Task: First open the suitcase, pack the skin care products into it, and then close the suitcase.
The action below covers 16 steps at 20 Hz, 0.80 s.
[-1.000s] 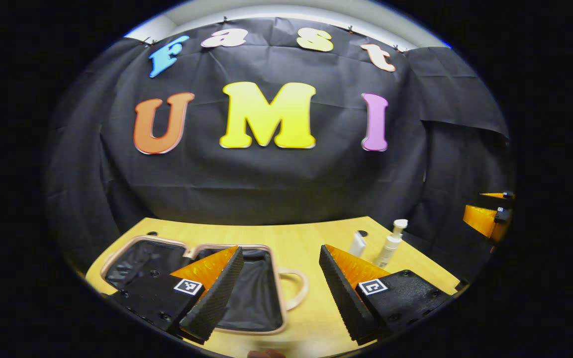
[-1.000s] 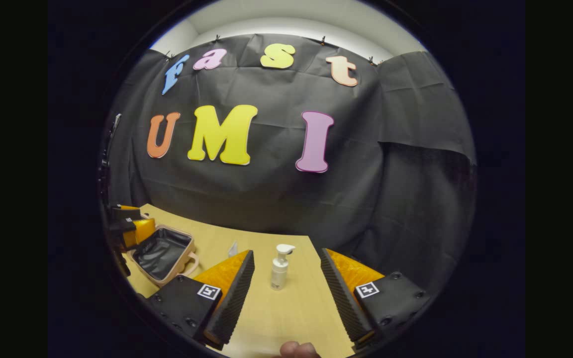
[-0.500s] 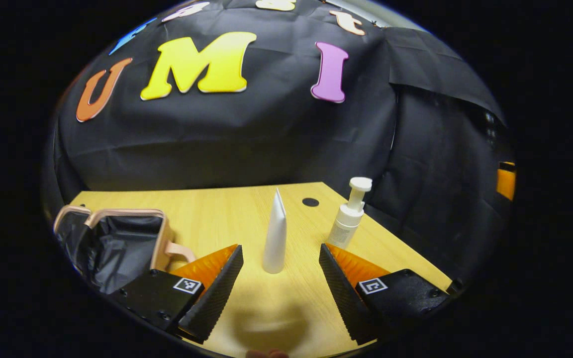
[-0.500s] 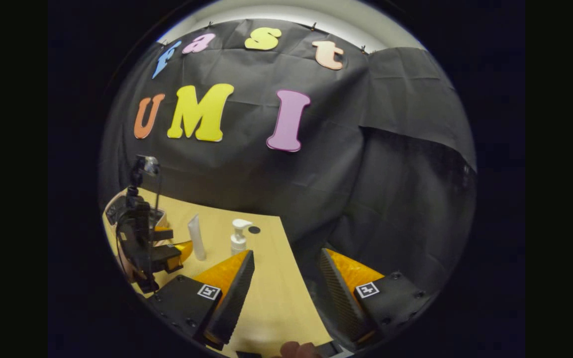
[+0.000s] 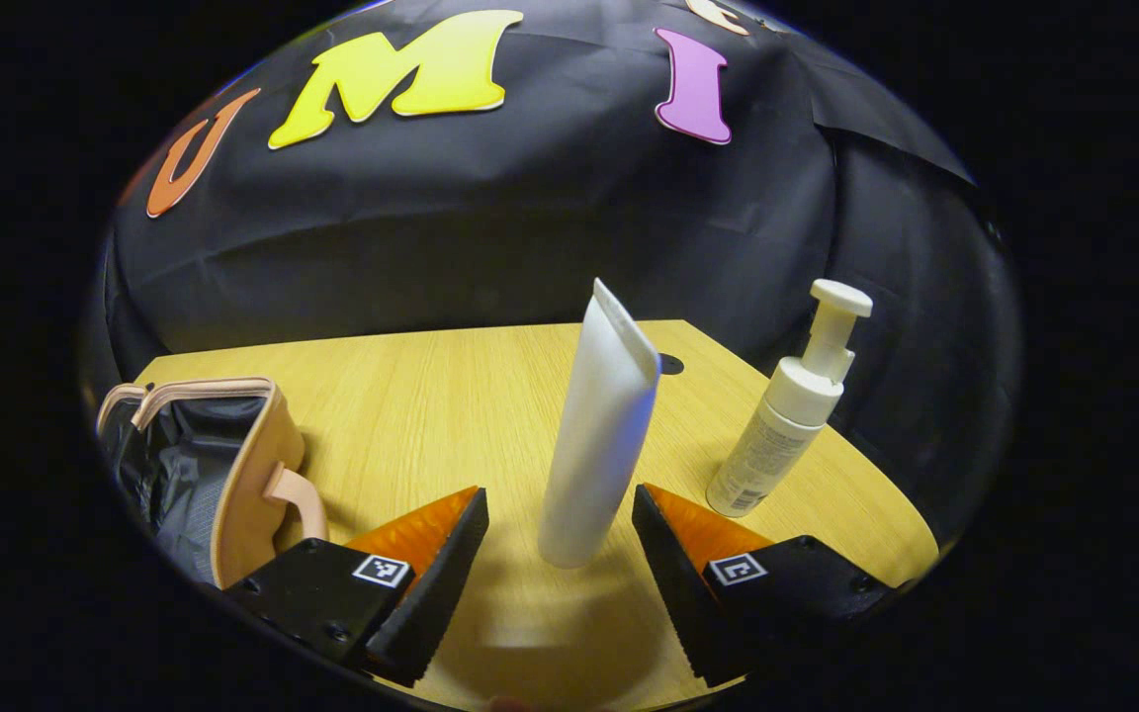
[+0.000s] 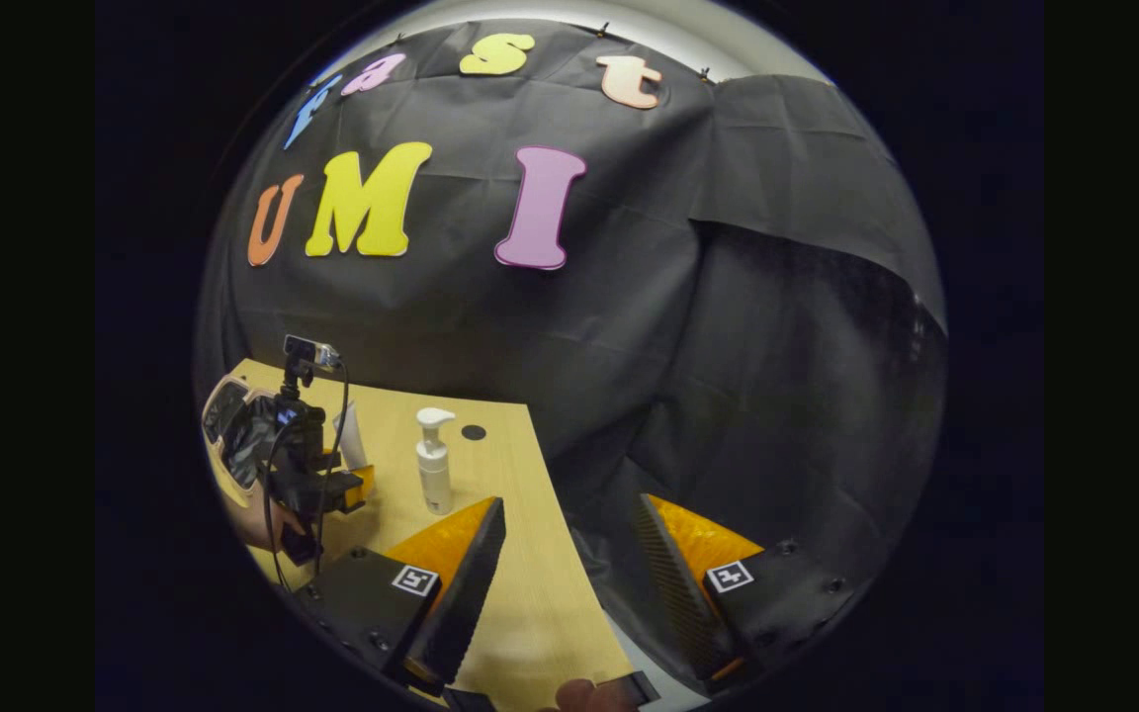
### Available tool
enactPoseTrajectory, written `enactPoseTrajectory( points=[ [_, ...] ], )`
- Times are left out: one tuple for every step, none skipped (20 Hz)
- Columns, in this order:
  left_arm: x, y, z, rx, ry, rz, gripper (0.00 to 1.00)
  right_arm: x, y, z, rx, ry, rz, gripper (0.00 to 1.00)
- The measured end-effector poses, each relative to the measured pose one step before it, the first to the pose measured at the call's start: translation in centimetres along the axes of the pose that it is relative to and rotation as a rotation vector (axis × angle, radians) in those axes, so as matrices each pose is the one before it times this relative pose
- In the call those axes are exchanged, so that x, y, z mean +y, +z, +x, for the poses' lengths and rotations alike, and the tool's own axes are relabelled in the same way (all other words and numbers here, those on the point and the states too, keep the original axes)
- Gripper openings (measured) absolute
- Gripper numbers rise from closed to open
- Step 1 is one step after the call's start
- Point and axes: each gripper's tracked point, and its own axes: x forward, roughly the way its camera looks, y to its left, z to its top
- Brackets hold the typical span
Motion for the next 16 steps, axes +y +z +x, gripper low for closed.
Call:
enactPoseTrajectory(
  points=[
    [0.270,0.014,0.455,0.00148,0.00100,0.00779,0.88,0.100,-0.068,0.119,0.00204,0.00136,-0.00053,0.78],
    [0.184,0.090,0.390,0.00318,0.00317,0.00755,0.83,0.300,-0.057,0.276,0.00311,0.00317,-0.00174,0.78],
    [-0.177,-0.126,0.154,0.00467,-0.00779,-0.00255,0.80,0.144,0.045,0.174,0.00090,0.00261,-0.00197,0.78],
    [-0.195,-0.095,0.187,0.00591,-0.01089,-0.00599,0.75,0.210,-0.031,0.187,0.00131,0.00401,-0.00299,0.80],
    [-0.208,0.064,0.111,0.00235,-0.00938,0.00306,0.79,0.319,0.103,0.128,0.00069,0.00508,-0.00239,0.80],
    [-0.122,0.362,0.106,-0.01028,-0.00861,0.01024,0.72,0.396,-0.116,0.254,0.00472,0.01169,-0.00212,0.80],
    [0.242,0.288,0.156,-0.00728,0.00755,0.00765,0.54,0.462,-0.031,0.217,0.00172,0.01216,-0.00599,0.80],
    [0.133,0.041,-0.320,0.00296,-0.00725,-0.00234,0.47,0.537,0.014,0.255,-0.00138,0.01447,-0.01430,0.80],
    [0.033,-0.036,-0.287,0.00238,-0.00191,-0.00926,0.53,0.402,0.063,0.285,-0.00056,0.01277,-0.00527,0.80],
    [0.179,0.131,-0.382,-0.00004,0.00011,-0.00713,0.44,0.537,-0.113,0.421,0.00168,0.01761,0.00225,0.80],
    [0.108,0.350,-0.814,-0.00535,-0.00099,-0.00576,0.44,0.707,-0.186,0.497,0.00008,0.01969,0.00394,0.80],
    [0.148,0.505,-0.868,-0.00868,-0.00390,-0.00636,0.43,0.999,-0.415,0.599,0.00724,0.02724,-0.00168,0.78],
    [-0.014,0.432,-0.916,-0.00623,-0.00501,-0.00410,0.43,1.151,-0.880,0.953,0.00922,0.02732,-0.00498,0.80],
    [0.056,0.397,-0.969,-0.00396,-0.00459,-0.00700,0.43,1.070,-0.697,0.912,0.01417,0.02813,-0.00538,0.80],
    [0.028,0.416,-1.054,-0.00569,-0.00119,-0.00885,0.43,1.009,-0.475,0.999,0.00838,0.02748,0.00079,0.80],
    [0.113,0.284,-1.093,-0.00143,0.00028,-0.00973,0.43,0.730,-0.422,0.919,0.00751,0.02401,0.00510,0.80]
  ],
)
